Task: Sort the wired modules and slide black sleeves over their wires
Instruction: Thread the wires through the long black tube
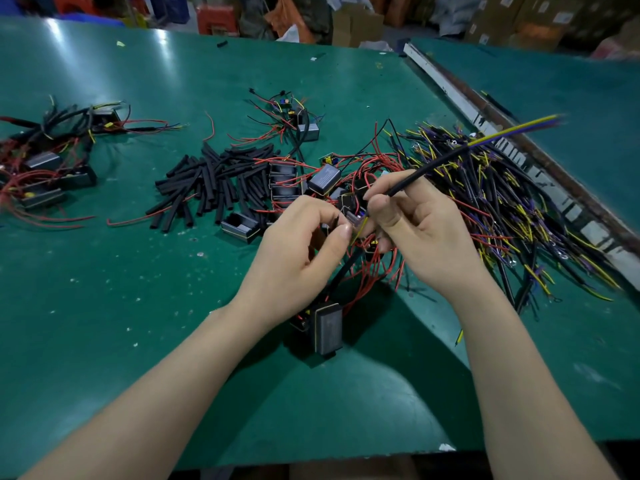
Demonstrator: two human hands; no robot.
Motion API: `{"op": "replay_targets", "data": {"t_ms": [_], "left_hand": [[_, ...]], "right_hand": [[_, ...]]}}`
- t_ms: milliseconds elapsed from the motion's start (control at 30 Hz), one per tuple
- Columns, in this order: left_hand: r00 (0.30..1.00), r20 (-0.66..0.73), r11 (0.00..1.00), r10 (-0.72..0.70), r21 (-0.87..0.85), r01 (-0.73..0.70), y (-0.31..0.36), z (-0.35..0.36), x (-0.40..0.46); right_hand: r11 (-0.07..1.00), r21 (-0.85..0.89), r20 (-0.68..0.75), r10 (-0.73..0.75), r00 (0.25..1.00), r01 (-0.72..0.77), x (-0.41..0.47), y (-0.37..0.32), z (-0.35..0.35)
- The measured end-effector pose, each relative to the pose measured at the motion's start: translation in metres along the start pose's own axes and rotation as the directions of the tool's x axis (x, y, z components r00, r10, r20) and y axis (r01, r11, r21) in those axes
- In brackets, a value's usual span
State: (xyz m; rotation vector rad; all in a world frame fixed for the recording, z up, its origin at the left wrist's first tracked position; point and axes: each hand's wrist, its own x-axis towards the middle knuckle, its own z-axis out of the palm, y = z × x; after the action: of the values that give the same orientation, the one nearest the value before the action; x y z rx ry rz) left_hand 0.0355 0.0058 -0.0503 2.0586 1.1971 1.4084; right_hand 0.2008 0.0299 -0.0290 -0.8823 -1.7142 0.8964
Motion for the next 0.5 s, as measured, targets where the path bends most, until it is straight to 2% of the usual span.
{"op": "replay_targets", "data": {"t_ms": [67,167,267,367,500], "left_hand": [[0.998,-0.043,0.999,0.040,0.038,-0.039,-0.0011,-0.0009,0.0005],[0.998,-0.048,0.999,-0.046,-0.012,0.046,-0.0025,0.0001,0.0013],[0.995,0.015,0.993,-0.095,-0.076,0.095,-0.0021,0.0016,0.0001],[0.984,0.105,0.983,-0.145,-0.098,0.155,-0.0030,0.0029,-0.0002],[0.959,0.199,0.964,-0.201,-0.135,0.230,-0.0029,0.0015,0.0003]], "right_hand": [[0.999,-0.034,0.000,-0.031,1.000,0.031,-0.0006,0.0023,-0.0006],[0.987,-0.127,-0.001,-0.101,0.995,0.100,-0.0012,0.0045,-0.0005],[0.982,-0.135,-0.019,-0.138,0.990,0.134,-0.0020,0.0048,0.0015],[0.995,-0.046,-0.006,-0.090,0.996,0.090,-0.0024,0.0050,0.0030],[0.998,-0.036,0.056,-0.050,0.997,0.052,-0.0020,0.0054,0.0010]]}}
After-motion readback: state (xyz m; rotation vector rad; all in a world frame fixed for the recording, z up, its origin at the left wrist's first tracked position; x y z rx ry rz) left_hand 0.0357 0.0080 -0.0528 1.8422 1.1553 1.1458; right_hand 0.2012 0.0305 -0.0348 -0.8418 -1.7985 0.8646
